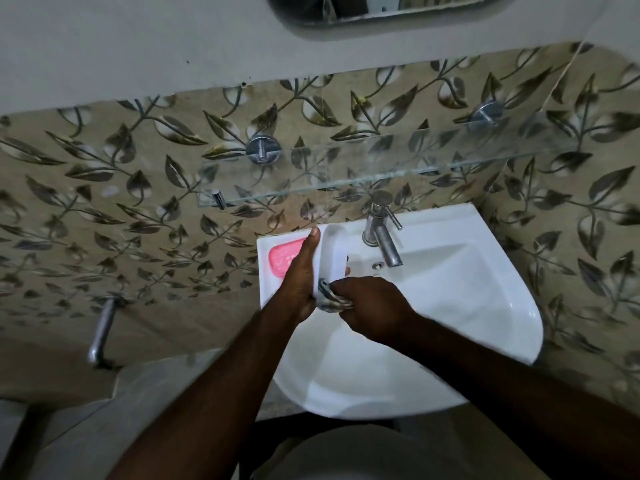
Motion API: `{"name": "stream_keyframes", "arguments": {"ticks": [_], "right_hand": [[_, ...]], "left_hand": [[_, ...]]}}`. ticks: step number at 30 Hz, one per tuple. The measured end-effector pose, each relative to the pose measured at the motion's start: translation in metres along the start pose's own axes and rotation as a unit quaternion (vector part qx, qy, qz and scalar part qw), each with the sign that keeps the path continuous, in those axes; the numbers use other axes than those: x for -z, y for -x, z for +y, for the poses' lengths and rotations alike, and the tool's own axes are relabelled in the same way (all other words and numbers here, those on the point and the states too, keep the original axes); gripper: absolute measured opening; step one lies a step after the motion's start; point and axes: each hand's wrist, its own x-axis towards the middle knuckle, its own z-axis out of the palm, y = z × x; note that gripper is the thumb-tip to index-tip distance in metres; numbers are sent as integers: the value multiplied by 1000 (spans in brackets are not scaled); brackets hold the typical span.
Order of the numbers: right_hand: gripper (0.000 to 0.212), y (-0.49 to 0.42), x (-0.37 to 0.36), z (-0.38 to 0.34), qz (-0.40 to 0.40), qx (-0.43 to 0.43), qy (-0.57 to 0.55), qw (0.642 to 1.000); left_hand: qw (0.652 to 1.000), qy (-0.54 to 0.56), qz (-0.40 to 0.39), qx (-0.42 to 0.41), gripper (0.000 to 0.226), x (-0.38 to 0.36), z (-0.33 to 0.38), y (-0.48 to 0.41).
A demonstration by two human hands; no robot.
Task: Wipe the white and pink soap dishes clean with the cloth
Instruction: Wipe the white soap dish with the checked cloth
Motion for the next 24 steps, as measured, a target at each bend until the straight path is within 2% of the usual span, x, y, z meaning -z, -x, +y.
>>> {"name": "stream_keyframes", "arguments": {"ticks": [1,2,3,4,5,6,7,8,10,12,13,15,16,17,18,19,20,22,23,24], "right_hand": [[23,1,-1,3,-6,-8,44,999],[21,2,-4,3,-2,-19,43,999],[13,3,-5,-1,18,-28,-5,999],[7,5,-7,-6,33,-50,-95,994],[12,7,-7,-12,45,-77,-213,973],[17,8,-8,-17,52,-104,-326,938],[19,11,-11,-19,53,-104,-392,913],[19,14,-15,-18,59,-80,-391,915],[10,20,-23,-9,68,-13,-302,951],[21,20,-29,7,62,39,-155,985],[27,19,-32,13,70,52,-115,990],[23,21,-29,9,63,18,-156,986],[15,20,-26,1,73,-33,-235,969],[9,18,-24,-8,70,-86,-348,931],[12,15,-24,-14,58,-127,-436,889],[16,17,-23,-17,62,-125,-474,869],[15,19,-23,-17,89,-93,-436,891],[13,25,-21,-9,118,-2,-268,956],[27,25,-24,0,117,32,-153,981],[41,25,-24,6,113,50,-66,990]], "left_hand": [[1000,12,10,14,81,0,-6,0],[999,18,21,21,88,0,-11,0],[999,19,28,26,90,1,-16,1],[999,20,30,28,90,2,-19,1],[999,27,26,29,89,3,-21,2],[999,39,19,27,88,4,-21,3],[998,50,13,20,87,6,-20,2],[999,47,7,10,86,10,-19,0],[1000,26,6,2,79,13,-17,-1],[1000,-11,21,4,75,12,-18,1],[999,-26,27,4,77,10,-19,2],[999,-28,35,-1,84,9,-24,3],[999,-24,36,-10,87,5,-24,5],[999,-17,34,-20,88,3,-23,7],[999,-6,29,-29,88,0,-20,8],[999,8,23,-34,86,0,-18,8],[999,17,21,-39,81,1,-16,6],[998,10,23,-50,69,1,-11,6],[999,-1,30,-46,71,1,-10,6],[999,-11,37,-36,78,0,-11,7]]}}
